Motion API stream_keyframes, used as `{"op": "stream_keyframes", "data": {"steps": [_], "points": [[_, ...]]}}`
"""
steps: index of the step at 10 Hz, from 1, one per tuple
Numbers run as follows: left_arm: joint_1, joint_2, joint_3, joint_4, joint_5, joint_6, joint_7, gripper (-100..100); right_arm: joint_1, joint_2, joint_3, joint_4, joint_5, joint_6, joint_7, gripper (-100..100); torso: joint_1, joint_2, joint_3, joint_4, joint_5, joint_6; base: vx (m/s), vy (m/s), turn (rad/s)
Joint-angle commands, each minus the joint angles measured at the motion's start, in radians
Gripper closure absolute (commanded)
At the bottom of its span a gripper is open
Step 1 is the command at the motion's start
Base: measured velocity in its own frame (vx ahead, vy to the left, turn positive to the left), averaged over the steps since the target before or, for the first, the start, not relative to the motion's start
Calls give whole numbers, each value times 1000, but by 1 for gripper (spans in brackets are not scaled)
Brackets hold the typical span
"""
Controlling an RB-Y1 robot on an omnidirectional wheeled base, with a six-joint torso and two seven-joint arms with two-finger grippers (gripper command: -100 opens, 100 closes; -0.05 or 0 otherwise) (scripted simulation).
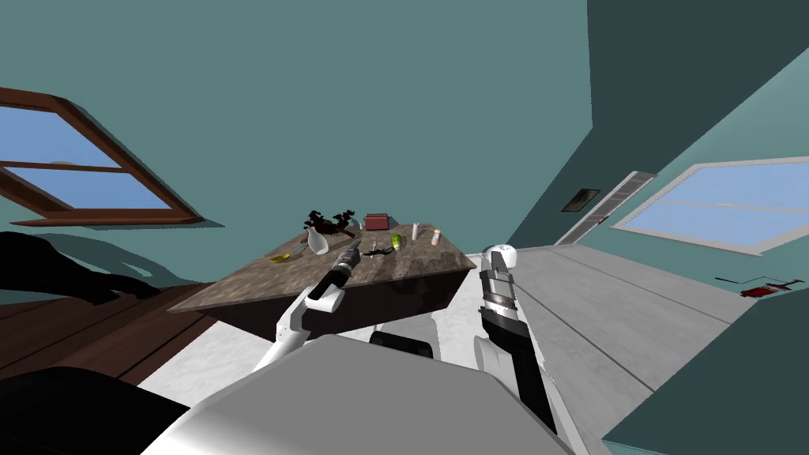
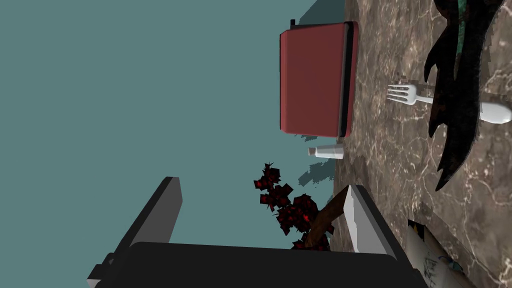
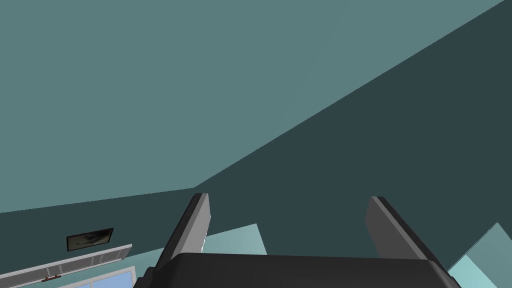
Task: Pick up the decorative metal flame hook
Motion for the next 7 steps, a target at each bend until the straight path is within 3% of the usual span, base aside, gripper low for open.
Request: {"op": "stream_keyframes", "data": {"steps": [1,2,4,7], "points": [[-11,5,6,13,1,50,16,-100,0,0,0,0,0,0,0,0,0,0,0,0,0,0,-9,2,-88],[-36,18,20,35,5,79,46,-100,0,0,0,0,0,0,0,0,0,0,0,0,0,0,-13,0,-116],[-36,18,20,35,5,123,46,-100,0,0,0,0,0,0,0,0,0,0,0,0,0,-1,-5,1,-35],[-88,42,51,81,12,218,107,-100,0,0,0,0,0,0,0,0,0,0,0,0,0,-1,-7,-1,-113]]}}
